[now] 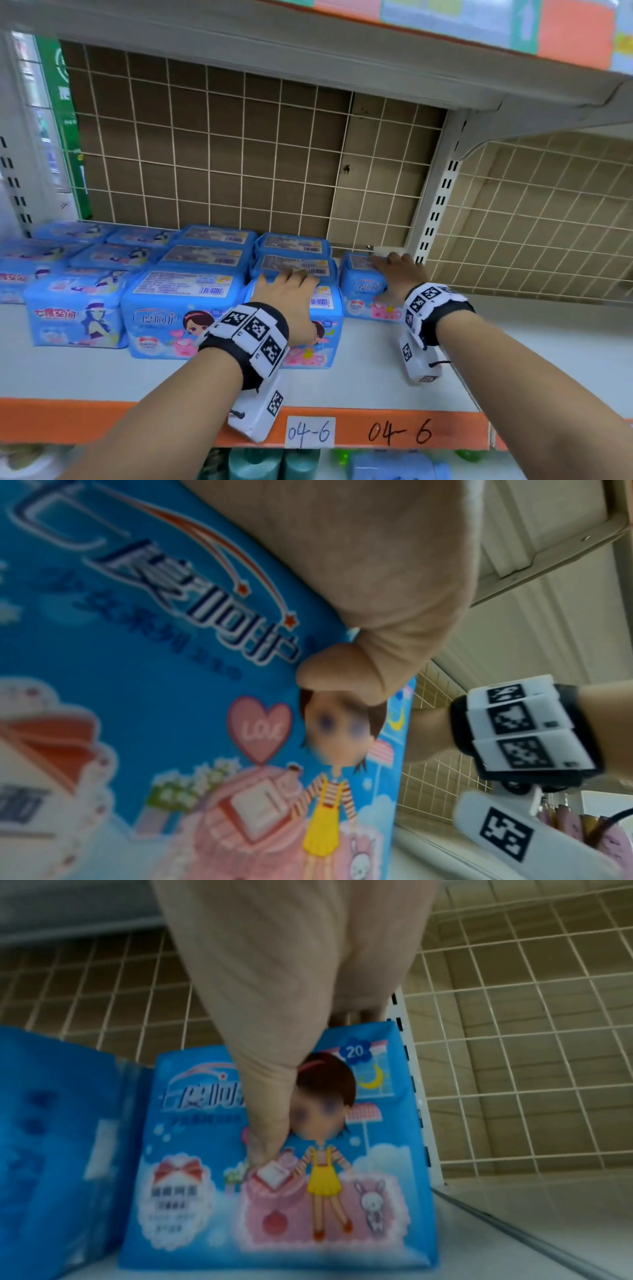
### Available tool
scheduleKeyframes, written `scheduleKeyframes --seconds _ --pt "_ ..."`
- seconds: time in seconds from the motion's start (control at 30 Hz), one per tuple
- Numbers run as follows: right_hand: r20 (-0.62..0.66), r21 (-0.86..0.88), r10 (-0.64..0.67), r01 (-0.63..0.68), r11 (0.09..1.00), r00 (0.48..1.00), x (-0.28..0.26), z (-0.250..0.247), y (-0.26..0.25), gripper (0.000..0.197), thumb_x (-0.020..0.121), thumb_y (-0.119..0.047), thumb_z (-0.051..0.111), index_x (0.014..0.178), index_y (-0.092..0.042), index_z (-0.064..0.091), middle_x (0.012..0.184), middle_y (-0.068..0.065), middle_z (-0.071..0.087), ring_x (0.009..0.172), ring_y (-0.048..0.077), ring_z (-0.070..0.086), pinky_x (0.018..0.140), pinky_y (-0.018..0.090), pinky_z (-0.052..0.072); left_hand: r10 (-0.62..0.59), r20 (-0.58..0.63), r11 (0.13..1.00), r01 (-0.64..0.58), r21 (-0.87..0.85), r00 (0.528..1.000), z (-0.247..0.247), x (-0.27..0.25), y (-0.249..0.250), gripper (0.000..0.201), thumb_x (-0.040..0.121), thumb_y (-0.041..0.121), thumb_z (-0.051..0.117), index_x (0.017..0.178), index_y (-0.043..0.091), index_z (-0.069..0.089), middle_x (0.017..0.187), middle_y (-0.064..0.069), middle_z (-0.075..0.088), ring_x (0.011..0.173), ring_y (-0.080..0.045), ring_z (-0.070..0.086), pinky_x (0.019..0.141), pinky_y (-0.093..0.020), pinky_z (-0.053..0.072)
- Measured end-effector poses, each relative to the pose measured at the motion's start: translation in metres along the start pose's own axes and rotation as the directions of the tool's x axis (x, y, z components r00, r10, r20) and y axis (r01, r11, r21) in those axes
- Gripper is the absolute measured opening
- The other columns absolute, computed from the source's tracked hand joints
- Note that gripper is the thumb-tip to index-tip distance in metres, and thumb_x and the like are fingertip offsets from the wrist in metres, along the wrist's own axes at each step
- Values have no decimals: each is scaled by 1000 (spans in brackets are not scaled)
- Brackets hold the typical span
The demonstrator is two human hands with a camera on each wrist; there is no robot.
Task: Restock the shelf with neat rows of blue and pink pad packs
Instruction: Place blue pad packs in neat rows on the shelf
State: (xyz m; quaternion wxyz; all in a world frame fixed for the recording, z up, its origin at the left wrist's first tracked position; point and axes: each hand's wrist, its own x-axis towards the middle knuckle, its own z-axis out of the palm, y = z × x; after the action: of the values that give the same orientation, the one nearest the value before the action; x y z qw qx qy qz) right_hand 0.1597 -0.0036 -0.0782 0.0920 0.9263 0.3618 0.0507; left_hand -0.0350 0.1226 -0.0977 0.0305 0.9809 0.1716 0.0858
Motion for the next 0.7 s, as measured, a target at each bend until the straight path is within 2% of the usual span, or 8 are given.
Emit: scheduleKeyframes --seconds 0.1,0.2,0.33,0.5,0.7 --pt "-36 61 14 -12 998 999 17 7 -11 82 80 -38 66 145 -23 18 147 7 30 135 32 26 108 45 29 7 -16 1000 -8 -9 1000 2 1 -1 81 73 53 60 140 28 22 151 3 21 141 -21 14 111 -55 10" --pt "-70 111 26 -18 994 997 30 13 -20 78 82 -34 65 144 -23 19 150 4 25 138 28 24 112 47 23 23 -32 1000 -23 -10 999 4 2 -2 79 74 52 58 140 27 22 150 3 22 140 -22 15 110 -55 10" --pt "-41 147 35 -28 989 999 39 15 -20 78 83 -34 64 145 -27 17 154 -2 17 141 23 16 111 53 18 36 -42 999 -37 -16 998 4 3 -3 79 75 51 58 140 26 22 149 3 23 139 -21 16 110 -55 11" --pt "-86 142 8 4 990 996 42 20 -18 81 83 -34 63 146 -28 13 155 -1 16 142 23 14 113 51 15 40 -42 999 -41 -18 998 3 3 -3 78 74 50 59 140 26 23 149 3 23 139 -21 18 110 -54 11" --pt "-107 135 29 -15 991 994 42 21 -21 79 84 -35 63 145 -28 14 154 2 16 141 28 14 115 50 14 26 -40 999 -26 -24 999 2 6 0 78 75 47 60 140 25 23 150 4 22 139 -20 17 111 -54 10"
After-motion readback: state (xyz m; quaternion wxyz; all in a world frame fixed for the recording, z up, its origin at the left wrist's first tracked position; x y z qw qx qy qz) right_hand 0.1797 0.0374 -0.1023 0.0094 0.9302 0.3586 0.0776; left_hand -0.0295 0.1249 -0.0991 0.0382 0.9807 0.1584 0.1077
